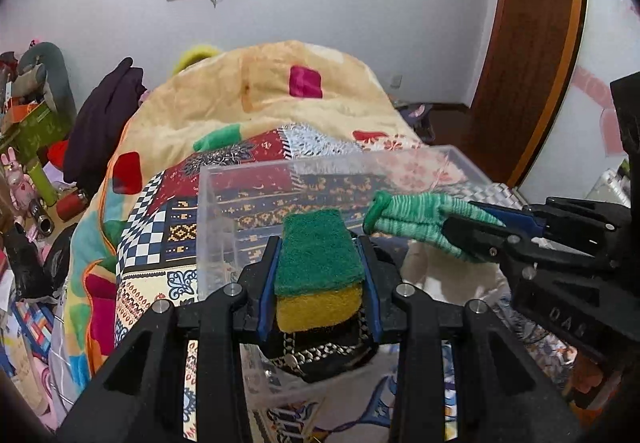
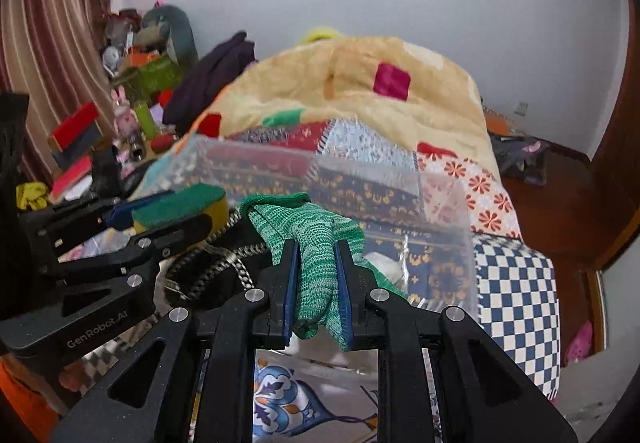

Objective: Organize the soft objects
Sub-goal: 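Carry the sponge and sock into the clear box and open both grippers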

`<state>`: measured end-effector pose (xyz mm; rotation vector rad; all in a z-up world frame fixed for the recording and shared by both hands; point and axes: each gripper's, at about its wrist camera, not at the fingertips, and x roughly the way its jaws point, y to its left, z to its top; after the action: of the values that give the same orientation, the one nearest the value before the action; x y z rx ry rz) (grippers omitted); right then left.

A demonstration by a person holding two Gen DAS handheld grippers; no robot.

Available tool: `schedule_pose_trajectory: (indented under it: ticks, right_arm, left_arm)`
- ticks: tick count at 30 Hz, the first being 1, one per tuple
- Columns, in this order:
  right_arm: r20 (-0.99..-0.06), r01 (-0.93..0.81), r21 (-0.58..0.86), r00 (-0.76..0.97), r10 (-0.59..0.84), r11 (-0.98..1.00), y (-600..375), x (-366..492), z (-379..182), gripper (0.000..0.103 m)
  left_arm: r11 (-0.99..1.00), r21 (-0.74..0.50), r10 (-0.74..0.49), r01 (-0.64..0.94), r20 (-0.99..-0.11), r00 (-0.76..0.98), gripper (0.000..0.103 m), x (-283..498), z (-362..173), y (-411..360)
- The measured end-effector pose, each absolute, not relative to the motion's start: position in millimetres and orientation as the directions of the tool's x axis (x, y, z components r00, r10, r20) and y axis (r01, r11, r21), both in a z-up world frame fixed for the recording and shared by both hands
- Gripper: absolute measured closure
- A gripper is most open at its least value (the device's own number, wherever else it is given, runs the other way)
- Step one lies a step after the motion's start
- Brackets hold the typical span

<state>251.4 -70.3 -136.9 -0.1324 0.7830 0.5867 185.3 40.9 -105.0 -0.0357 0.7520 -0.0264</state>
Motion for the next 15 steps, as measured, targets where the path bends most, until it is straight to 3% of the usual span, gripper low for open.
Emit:
schedule_pose_trajectory:
  ticks: [6, 8, 15]
  right_arm:
    - [-0.733, -0.562, 0.087, 0.524, 0.435, 0.823, -69.1, 251.2, -145.9, 0.084]
    - [-0.736, -0.567, 0.091, 0.516, 0.439, 0.819, -69.7, 251.2, -144.3, 0.077]
    - [-0.693, -0.579, 0.082, 0.551, 0.464, 0.811, -86.9, 233.2, -121.8, 0.051]
  left_arm:
    - [1.0, -0.022, -0.023, 0.011, -0.699, 0.715, 0.06, 191.7, -114.0, 40.2]
    - [1.0, -0.026, -0.024, 0.007, -0.698, 0.716, 0.049, 189.8, -113.3, 41.2]
    - [1.0, -0.014, -0.017, 0.011, -0.661, 0.75, 0.042, 169.6, -92.2, 42.3]
